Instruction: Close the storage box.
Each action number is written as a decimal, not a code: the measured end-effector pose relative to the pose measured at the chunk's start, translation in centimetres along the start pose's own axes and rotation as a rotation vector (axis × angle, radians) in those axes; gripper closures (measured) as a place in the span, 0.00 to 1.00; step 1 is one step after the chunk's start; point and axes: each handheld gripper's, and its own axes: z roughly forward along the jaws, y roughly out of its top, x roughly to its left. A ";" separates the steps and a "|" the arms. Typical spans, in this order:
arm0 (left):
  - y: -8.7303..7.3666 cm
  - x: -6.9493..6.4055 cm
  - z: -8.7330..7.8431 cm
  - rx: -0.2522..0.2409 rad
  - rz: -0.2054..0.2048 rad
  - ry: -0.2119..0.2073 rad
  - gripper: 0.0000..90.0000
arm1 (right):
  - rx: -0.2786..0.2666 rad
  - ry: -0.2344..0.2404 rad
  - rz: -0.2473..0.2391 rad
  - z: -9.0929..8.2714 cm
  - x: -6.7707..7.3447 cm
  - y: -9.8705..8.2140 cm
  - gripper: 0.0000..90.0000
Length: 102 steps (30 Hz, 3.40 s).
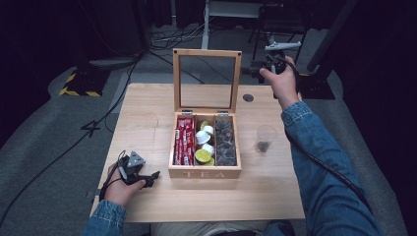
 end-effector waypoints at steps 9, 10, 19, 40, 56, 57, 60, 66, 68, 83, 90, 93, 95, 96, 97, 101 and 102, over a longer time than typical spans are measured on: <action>0.1 0.0 0.1 0.006 0.002 -0.001 0.20 | -0.003 -0.024 0.001 2.3 -0.8 1.8 0.48; 0.2 0.0 0.1 0.006 0.003 -0.002 0.20 | 0.019 -0.034 -0.006 2.9 -0.9 2.1 0.49; 0.2 0.0 0.2 0.007 0.002 -0.004 0.19 | 0.037 0.010 -0.010 5.0 -0.7 2.3 0.62; 0.4 -0.1 0.4 0.011 0.006 -0.004 0.18 | 0.026 0.070 -0.130 0.4 2.4 1.8 0.71; 0.4 -0.3 0.4 0.005 0.002 -0.001 0.18 | 0.035 0.172 -0.205 -4.1 5.8 -0.1 0.72; 0.4 -0.3 0.4 0.004 0.002 -0.001 0.18 | 0.037 0.176 -0.207 -4.3 6.0 -0.2 0.72; 0.4 -0.3 0.4 0.004 0.000 0.000 0.18 | 0.044 0.185 -0.209 -4.7 6.5 -0.5 0.71; 0.4 -0.3 0.4 0.004 -0.001 0.000 0.18 | 0.046 0.193 -0.198 -5.7 7.6 -1.7 0.69; 0.4 -0.3 0.4 0.004 0.000 0.001 0.18 | 0.046 0.198 -0.194 -5.9 7.9 -2.0 0.69; 0.4 -0.4 0.4 0.006 -0.002 0.001 0.18 | 0.095 0.202 -0.242 -7.4 10.8 -5.1 0.61; 0.4 -0.4 0.4 0.008 -0.001 0.003 0.18 | 0.101 0.199 -0.222 -7.8 11.7 -6.7 0.55; 0.4 -0.4 0.4 0.006 -0.002 0.004 0.18 | 0.113 0.195 -0.224 -8.0 12.2 -7.8 0.53; 0.4 -0.5 0.4 0.007 -0.003 0.005 0.18 | 0.116 0.196 -0.220 -8.1 12.5 -8.4 0.52; 0.4 -0.5 0.4 0.007 -0.003 0.005 0.18 | 0.115 0.198 -0.215 -8.1 12.6 -8.8 0.51; 0.4 -0.5 0.4 0.007 -0.002 0.005 0.18 | 0.115 0.197 -0.215 -8.1 12.7 -9.1 0.51; 0.4 -0.5 0.4 0.007 -0.002 0.005 0.18 | 0.116 0.186 -0.218 -8.3 13.3 -10.3 0.49; 0.4 -0.5 0.4 0.007 -0.002 0.005 0.18 | 0.115 0.185 -0.216 -8.3 13.5 -10.6 0.48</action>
